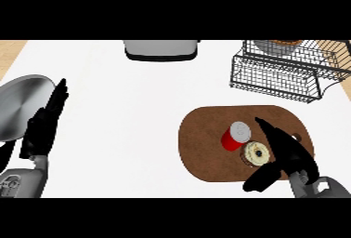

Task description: Pick the cupcake from the cutting board and place it in the tiered basket

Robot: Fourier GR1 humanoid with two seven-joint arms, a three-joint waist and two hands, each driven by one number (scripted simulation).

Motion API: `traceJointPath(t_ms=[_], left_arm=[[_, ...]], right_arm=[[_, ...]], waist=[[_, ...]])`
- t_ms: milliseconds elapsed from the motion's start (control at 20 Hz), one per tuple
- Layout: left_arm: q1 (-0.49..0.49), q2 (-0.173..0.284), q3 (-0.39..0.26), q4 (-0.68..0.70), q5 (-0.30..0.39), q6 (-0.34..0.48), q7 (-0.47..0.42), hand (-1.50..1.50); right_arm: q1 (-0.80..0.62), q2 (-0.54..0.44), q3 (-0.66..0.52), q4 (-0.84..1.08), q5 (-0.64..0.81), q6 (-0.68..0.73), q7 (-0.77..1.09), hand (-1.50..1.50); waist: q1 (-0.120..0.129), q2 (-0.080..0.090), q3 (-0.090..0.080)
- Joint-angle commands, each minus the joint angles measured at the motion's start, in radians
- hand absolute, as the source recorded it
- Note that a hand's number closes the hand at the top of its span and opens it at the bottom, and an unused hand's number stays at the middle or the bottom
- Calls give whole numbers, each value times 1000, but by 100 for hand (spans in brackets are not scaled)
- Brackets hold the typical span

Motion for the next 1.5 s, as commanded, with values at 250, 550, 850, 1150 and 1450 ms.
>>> traceJointPath(t_ms=[250, 550, 850, 1150, 1450], left_arm=[[-1, -34, 19, -6, -42, -7, -1, 0], [-13, -50, 39, 38, -54, -29, -8, 0], [11, -45, 51, 18, -57, -30, -34, 0], [-9, -81, 55, 33, -94, -18, -39, 0], [-51, -92, 21, 23, -106, -39, 2, 0]], right_arm=[[21, 53, -65, 137, 35, 73, -55, -150], [-32, 136, -78, 148, -4, 167, 14, 150], [-26, 99, 62, 196, 132, 179, -157, 150], [26, 167, -84, 78, 59, 181, -88, 150], [-303, 448, 52, 384, 339, -18, -35, 150]], waist=[[-1, 0, 0], [0, 0, 0], [3, 0, 0], [-6, -1, 0], [40, 12, -1]])
